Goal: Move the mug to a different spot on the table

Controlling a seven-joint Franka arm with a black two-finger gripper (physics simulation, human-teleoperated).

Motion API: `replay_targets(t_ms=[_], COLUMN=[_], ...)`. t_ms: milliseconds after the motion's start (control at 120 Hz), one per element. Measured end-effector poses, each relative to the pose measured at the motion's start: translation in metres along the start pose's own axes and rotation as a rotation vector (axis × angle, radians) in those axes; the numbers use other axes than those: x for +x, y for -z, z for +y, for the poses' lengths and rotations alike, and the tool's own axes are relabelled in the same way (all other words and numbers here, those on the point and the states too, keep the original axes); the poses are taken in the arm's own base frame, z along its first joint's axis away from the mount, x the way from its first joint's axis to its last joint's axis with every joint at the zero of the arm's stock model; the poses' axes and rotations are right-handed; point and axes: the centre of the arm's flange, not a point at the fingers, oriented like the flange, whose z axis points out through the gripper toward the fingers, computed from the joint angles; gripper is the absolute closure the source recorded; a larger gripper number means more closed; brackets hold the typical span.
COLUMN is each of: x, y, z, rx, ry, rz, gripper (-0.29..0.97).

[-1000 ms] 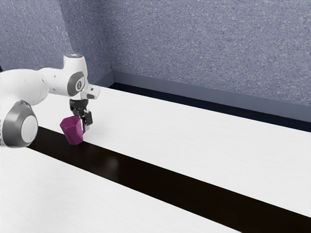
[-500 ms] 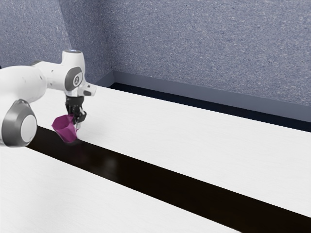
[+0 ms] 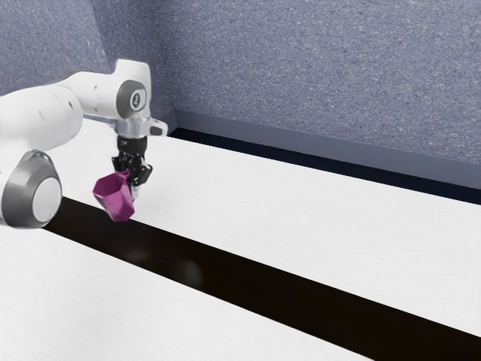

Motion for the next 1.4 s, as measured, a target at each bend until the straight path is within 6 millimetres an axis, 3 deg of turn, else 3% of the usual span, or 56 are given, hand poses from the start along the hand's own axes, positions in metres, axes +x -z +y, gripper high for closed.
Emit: replay_targets(t_ms=[267, 683, 867, 1042, 1400], x=[0.003, 0.029, 0.041, 0.052, 0.067], y=[0.001, -0.001, -0.006, -0.023, -0.061], z=[0.027, 0.121, 0.132, 0.146, 0.153], rx=[-0.147, -0.210, -0.205, -0.206, -0.234], ry=[0.121, 0.188, 0.233, 0.259, 0.344], rz=[-0.001, -0.028, -0.030, -0.055, -0.108], gripper=[0.72, 0.73, 0.73, 0.73, 0.73])
